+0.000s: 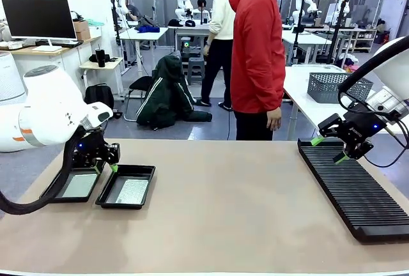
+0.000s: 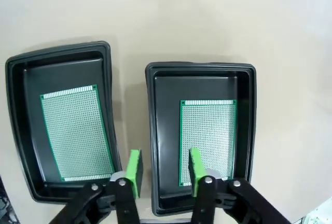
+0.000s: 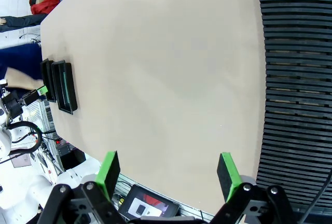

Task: Inspect and transfer BCBs to ESD trays.
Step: Pick up the ESD tray and place it on the left side of the table.

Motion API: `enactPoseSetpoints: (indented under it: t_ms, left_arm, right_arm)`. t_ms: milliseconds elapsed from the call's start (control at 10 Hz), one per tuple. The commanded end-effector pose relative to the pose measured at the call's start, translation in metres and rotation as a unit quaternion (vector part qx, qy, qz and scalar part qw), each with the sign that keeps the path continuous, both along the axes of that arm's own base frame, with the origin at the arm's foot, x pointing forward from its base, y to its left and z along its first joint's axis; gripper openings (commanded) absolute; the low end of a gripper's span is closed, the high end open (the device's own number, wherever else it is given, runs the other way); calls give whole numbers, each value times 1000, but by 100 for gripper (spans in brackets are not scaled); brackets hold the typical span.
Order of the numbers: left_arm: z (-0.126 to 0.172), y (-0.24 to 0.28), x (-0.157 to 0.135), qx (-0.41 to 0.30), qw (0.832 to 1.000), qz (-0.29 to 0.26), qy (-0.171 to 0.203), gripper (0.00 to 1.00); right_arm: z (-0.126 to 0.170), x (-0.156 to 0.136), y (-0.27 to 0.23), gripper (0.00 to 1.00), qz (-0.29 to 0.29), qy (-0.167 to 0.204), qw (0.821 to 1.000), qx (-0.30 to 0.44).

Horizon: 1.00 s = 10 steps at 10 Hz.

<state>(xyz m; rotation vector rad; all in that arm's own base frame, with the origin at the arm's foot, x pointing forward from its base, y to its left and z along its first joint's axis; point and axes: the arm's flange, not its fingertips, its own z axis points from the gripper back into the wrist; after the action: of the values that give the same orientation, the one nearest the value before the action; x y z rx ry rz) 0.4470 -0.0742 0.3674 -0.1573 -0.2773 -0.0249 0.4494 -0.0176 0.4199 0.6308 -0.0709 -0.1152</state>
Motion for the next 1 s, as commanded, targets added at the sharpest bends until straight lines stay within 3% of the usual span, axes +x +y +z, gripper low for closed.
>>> enactPoseSetpoints:
  t_ms: [0, 400, 900]
  left_arm:
    - [13, -3, -6, 18, 1000, 4, 5, 63]
    - [53, -7, -10, 47, 999, -1, 5, 100]
    - [91, -18, 1, 86, 994, -13, 64, 100]
  right_arm:
    - [1, -1, 2, 100, -9, 3, 1000, -3]
    - [1, -1, 2, 100, -9, 3, 1000, -3]
    - [1, -1, 2, 100, -9, 3, 1000, -3]
